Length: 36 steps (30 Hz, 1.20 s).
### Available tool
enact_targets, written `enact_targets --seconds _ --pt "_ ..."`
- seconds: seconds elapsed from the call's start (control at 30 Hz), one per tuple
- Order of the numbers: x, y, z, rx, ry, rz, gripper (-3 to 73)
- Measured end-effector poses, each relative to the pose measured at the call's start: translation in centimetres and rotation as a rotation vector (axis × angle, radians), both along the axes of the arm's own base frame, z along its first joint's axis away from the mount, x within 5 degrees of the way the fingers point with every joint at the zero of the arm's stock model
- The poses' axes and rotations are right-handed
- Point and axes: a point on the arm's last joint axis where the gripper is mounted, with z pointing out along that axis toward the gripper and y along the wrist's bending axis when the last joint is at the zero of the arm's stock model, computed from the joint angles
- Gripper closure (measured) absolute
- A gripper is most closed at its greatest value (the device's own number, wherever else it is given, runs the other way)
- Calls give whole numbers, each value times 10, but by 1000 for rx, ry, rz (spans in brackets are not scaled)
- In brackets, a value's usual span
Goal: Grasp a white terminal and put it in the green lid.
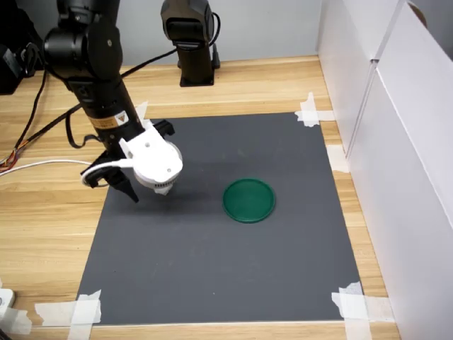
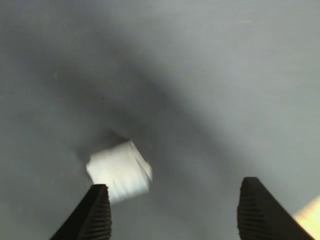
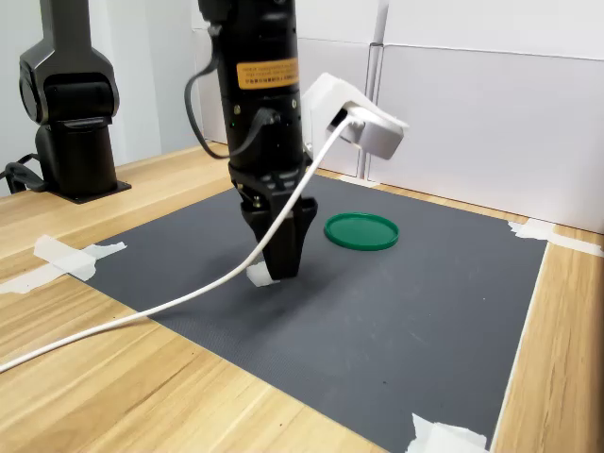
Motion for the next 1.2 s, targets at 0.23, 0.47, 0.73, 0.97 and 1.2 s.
enact_targets --seconds 0.23,0.47,0.73,0.97,1.2 --pt "-12 14 23 24 -26 55 75" --pt "-22 41 37 31 -52 95 75" --pt "-33 35 15 -32 1 56 76" --pt "-35 27 2 -74 -20 46 76" --pt "-29 21 -15 -71 18 62 76"
